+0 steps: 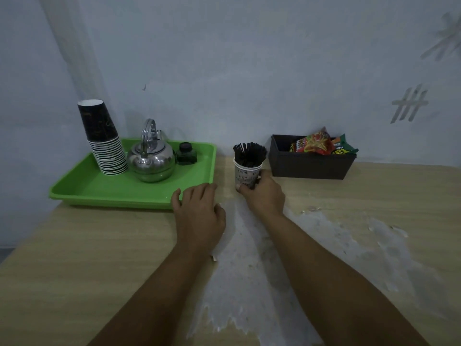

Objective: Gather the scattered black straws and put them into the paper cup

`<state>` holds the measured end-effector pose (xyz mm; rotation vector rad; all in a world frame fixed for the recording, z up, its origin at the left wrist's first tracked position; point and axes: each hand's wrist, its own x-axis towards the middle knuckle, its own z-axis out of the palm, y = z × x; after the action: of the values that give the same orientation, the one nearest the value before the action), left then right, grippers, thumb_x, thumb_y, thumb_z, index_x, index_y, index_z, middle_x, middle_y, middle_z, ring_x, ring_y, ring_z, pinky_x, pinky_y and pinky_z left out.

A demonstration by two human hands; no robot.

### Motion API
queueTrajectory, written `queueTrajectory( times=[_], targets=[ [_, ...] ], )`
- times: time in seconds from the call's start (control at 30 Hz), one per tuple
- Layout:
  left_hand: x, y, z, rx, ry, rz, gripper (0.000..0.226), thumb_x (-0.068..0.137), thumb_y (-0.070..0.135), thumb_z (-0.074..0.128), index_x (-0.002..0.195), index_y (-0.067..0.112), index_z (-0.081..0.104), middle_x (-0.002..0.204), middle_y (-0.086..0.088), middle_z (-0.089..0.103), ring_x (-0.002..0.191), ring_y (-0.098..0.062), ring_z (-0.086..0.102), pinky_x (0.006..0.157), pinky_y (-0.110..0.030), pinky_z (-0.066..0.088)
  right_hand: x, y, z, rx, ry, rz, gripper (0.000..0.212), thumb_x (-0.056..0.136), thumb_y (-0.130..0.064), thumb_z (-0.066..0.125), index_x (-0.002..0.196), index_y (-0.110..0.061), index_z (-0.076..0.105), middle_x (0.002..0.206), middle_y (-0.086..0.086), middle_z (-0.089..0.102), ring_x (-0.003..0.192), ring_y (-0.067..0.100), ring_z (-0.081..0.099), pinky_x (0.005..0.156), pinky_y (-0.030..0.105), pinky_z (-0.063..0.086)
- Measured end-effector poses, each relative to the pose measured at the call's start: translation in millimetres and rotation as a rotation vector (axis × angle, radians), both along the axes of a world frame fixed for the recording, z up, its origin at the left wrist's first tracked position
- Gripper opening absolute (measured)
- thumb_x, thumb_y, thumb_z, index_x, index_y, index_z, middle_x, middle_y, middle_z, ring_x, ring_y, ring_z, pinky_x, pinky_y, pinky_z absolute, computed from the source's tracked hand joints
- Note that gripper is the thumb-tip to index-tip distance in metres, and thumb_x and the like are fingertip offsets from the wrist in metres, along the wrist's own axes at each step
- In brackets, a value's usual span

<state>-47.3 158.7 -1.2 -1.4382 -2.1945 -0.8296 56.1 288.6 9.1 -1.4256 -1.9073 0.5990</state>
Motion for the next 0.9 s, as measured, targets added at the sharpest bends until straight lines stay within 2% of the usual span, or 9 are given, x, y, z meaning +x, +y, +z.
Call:
queueTrajectory(
  times=[0.1,0.27,0.37,0.63,0.77,0.9],
  targets=[
    [-0.8,0.4,-1.7,-0.043,0.01,0.011,0.047,0.076,0.026,0.06,0.122,0.016,0.06,0.126,0.0,0.063,0.114,-0.025,0.055,0.111,-0.058,0.02,-10.0,17.0,4.3,0.007,-0.005,-0.025,0.052,0.072,-0.053,0.075,0.107,-0.02,0.057,0.108,0.004,0.07,0.102,0.032,0.063,0.085,0.043,0.051],
    [-1.1,3.1,-2.6,-0.09,0.031,0.019,0.049,0.077,0.029,0.059,0.124,0.016,0.06,0.133,0.0,0.06,0.12,-0.025,0.053,0.111,-0.061,0.015,-25.1,42.3,6.4,0.0,-0.045,-0.053,0.051,0.074,-0.054,0.074,0.107,-0.018,0.058,0.111,0.006,0.07,0.107,0.032,0.062,0.089,0.042,0.048],
    [-1.3,4.4,-2.8,-0.107,0.044,0.02,0.049,0.077,0.029,0.06,0.124,0.016,0.06,0.135,-0.001,0.059,0.122,-0.026,0.052,0.112,-0.062,0.014,-32.2,54.7,8.9,-0.023,-0.05,-0.058,0.049,0.076,-0.053,0.074,0.109,-0.02,0.061,0.113,0.006,0.069,0.11,0.033,0.06,0.089,0.04,0.045],
    [-1.1,5.1,-3.9,-0.108,0.053,0.023,0.047,0.076,0.029,0.06,0.121,0.017,0.061,0.134,-0.001,0.06,0.121,-0.026,0.053,0.112,-0.063,0.014,-43.6,70.9,9.4,-0.07,-0.108,-0.087,0.052,0.08,-0.055,0.069,0.117,-0.021,0.059,0.121,0.01,0.065,0.117,0.034,0.053,0.095,0.044,0.037],
    [0.4,3.2,-0.3,-0.11,0.039,0.014,0.047,0.075,0.028,0.062,0.12,0.017,0.062,0.135,-0.001,0.059,0.122,-0.026,0.052,0.113,-0.062,0.013,-37.9,60.0,6.3,-0.092,-0.067,-0.066,0.066,0.081,-0.049,0.071,0.132,-0.012,0.048,0.126,0.014,0.06,0.12,0.036,0.05,0.095,0.042,0.041],
    [3.6,-0.4,4.2,-0.111,0.002,-0.003,0.044,0.074,0.028,0.061,0.117,0.018,0.063,0.134,-0.001,0.059,0.122,-0.026,0.052,0.113,-0.059,0.018,-17.3,32.4,10.9,-0.045,-0.002,0.005,0.064,0.082,-0.036,0.072,0.137,-0.015,0.044,0.126,0.017,0.06,0.116,0.038,0.053,0.092,0.04,0.048]
  ],
)
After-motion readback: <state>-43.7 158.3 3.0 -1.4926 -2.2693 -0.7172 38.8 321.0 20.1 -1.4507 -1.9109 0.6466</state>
